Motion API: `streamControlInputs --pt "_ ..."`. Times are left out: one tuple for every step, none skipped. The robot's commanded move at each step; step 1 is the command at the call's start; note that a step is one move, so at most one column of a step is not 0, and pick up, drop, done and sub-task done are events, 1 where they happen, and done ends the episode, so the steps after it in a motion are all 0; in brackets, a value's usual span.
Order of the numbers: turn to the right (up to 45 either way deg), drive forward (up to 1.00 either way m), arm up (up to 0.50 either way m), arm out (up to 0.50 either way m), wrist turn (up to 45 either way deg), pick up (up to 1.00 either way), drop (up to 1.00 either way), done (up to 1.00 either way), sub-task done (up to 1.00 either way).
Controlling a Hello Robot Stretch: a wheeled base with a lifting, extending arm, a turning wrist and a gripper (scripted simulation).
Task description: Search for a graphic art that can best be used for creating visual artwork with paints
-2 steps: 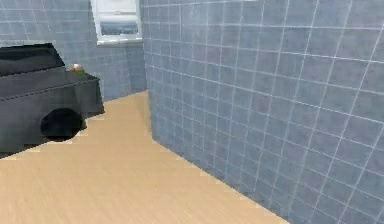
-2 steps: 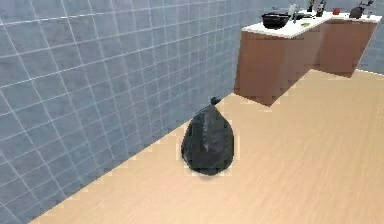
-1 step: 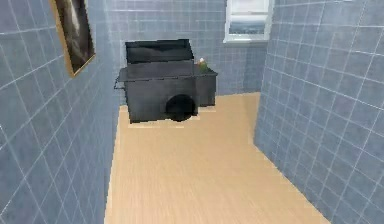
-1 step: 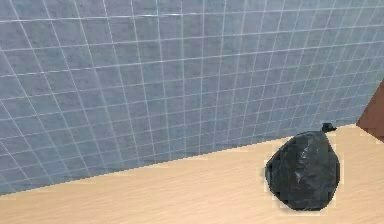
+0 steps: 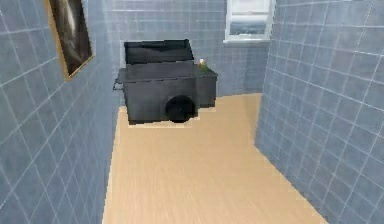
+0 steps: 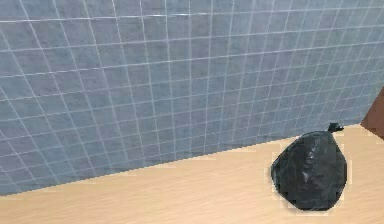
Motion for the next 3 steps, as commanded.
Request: streamControlInputs --pt "6.0 0.0 0.0 0.0 0.0 0.0 0.0 0.0 0.0" --pt "0.0 1.0 0.0 0.0 0.0 0.0 0.0 0.0 0.0" --pt "0.0 1.0 0.0 0.0 0.0 0.0 0.0 0.0 0.0"
